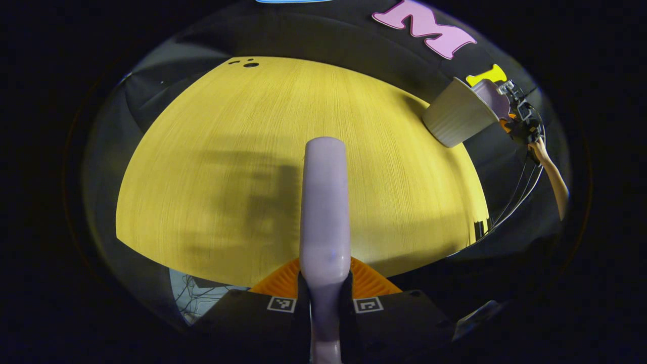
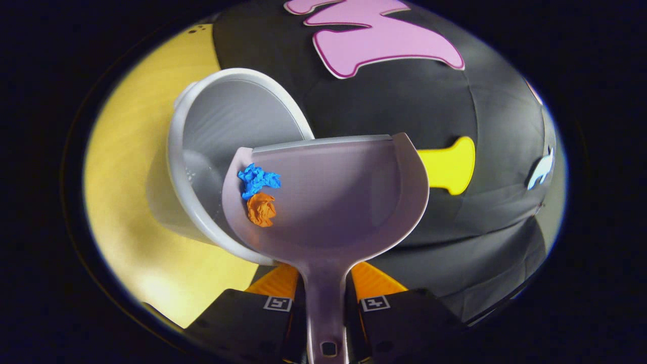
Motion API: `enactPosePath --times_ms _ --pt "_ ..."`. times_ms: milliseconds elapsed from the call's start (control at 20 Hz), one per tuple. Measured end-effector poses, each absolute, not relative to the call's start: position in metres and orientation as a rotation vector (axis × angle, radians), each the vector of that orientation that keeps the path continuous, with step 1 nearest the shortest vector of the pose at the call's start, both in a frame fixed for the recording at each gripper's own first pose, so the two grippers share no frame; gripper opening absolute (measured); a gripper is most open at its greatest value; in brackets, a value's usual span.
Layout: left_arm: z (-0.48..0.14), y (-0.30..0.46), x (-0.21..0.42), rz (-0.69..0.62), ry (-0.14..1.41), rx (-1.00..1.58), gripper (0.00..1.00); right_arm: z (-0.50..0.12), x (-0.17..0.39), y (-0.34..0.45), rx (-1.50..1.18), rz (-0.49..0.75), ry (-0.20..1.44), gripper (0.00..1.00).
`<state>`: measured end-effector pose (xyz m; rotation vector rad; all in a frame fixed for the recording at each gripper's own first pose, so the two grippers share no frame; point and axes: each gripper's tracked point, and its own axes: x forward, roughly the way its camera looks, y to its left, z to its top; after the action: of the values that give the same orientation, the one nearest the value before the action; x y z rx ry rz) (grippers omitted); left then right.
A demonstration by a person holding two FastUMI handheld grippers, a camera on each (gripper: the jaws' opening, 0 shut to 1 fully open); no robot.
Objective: Pick up the small broom and dustpan from the desktop, sweep the trash into the dustpan with the broom, and then empty the trash into the garbage bin.
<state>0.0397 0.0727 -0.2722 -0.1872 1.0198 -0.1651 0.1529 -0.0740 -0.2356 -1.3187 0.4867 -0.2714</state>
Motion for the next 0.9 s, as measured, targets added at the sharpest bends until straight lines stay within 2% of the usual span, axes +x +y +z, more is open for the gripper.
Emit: enactPosePath --times_ms 50,100,250,400,550,600,900 --pt "-0.276 0.072 0.038 -0.165 1.024 -0.188 0.27 -0.233 0.155 -0.074 -1.391 -0.267 0.465 0.3" --pt "-0.278 0.071 0.037 -0.165 1.029 -0.186 0.27 -0.228 0.155 -0.072 -1.461 -0.261 0.44 0.35" --pt "-0.281 0.07 0.037 -0.166 1.032 -0.183 0.27 -0.22 0.154 -0.076 -1.628 -0.233 0.38 0.34" --pt "-0.281 0.069 0.04 -0.165 1.029 -0.195 0.27 -0.219 0.155 -0.079 -1.676 -0.219 0.372 0.34" --pt "-0.28 0.07 0.043 -0.164 1.027 -0.188 0.26 -0.221 0.154 -0.078 -1.649 -0.219 0.394 0.34" --pt "-0.281 0.07 0.044 -0.163 1.026 -0.185 0.26 -0.221 0.154 -0.079 -1.626 -0.218 0.405 0.31" --pt "-0.27 0.072 0.057 -0.141 0.989 -0.19 0.27 -0.228 0.149 -0.081 -1.322 -0.211 0.505 0.37"
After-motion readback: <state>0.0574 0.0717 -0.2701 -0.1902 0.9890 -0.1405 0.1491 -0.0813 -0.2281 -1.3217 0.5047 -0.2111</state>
